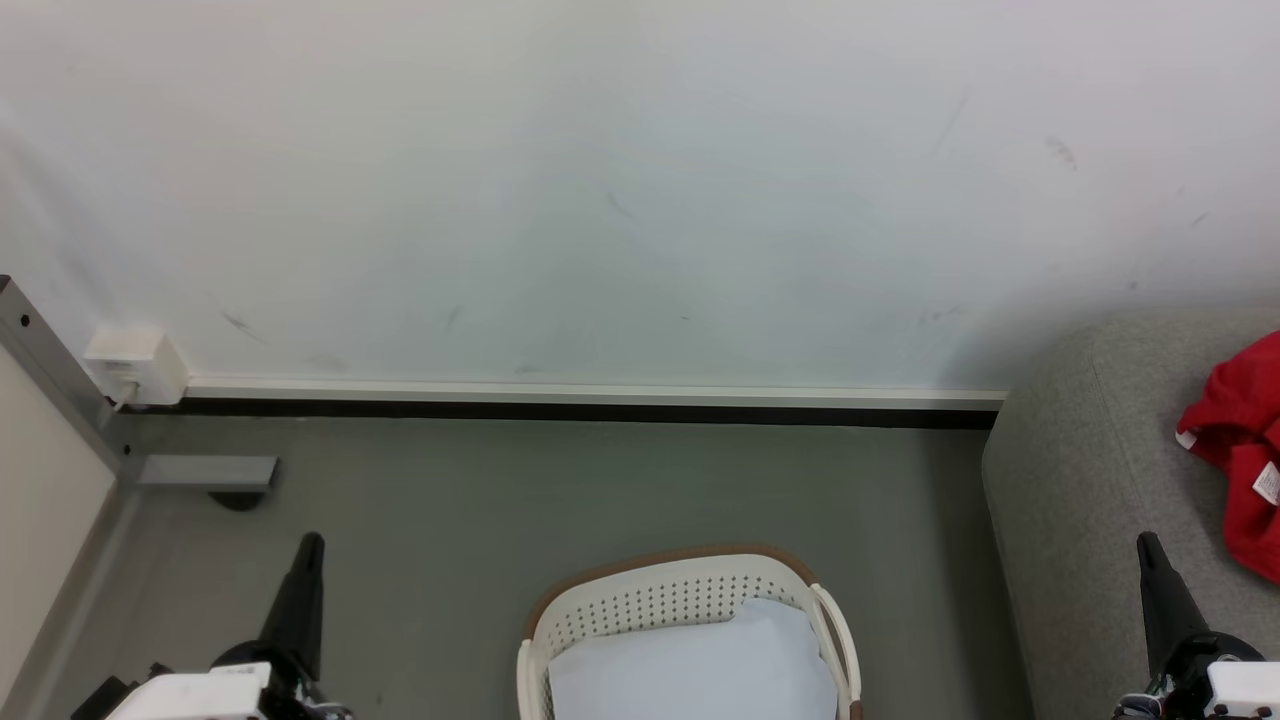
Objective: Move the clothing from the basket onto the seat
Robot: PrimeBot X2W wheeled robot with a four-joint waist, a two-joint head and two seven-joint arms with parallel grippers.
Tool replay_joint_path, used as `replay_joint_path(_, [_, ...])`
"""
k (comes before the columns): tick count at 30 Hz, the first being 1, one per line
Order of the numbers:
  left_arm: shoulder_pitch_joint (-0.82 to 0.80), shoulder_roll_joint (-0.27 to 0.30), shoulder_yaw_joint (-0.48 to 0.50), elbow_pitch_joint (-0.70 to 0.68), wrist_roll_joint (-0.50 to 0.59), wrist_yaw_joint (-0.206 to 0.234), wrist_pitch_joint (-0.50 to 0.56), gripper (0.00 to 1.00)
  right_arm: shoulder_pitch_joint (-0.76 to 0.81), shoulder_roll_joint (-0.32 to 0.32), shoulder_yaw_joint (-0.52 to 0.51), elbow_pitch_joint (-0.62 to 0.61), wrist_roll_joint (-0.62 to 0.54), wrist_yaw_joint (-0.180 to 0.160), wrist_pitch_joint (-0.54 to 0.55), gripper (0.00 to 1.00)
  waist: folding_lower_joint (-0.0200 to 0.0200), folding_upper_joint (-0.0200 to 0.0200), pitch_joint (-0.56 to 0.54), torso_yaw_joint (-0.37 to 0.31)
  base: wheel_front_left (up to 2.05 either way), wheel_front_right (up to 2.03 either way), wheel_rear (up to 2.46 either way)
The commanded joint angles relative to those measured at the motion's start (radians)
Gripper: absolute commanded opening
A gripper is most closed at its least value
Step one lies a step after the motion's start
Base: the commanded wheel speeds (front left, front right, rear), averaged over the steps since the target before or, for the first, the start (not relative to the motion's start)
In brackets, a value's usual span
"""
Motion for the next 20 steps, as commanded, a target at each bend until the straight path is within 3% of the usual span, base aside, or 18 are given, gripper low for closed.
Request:
replay_joint_path(1, [-0.007, 0.002, 0.001, -0.002, -0.014, -0.004, 0.004, 0.00, -0.012, 0.000, -0.004, -0.004, -0.003, -0.002, 0.003, 0.00, 0.0000, -0.0001, 0.000, 0.000, 0.00, 0.00, 0.00])
replay_joint_path(20, [-0.007, 0.002, 0.001, -0.002, -0.014, -0.004, 0.004, 0.00, -0.012, 0.000, -0.005, -0.003, -0.003, -0.002, 0.003, 0.00, 0.0000, -0.0001, 0.000, 0.000, 0.00, 0.00, 0.00])
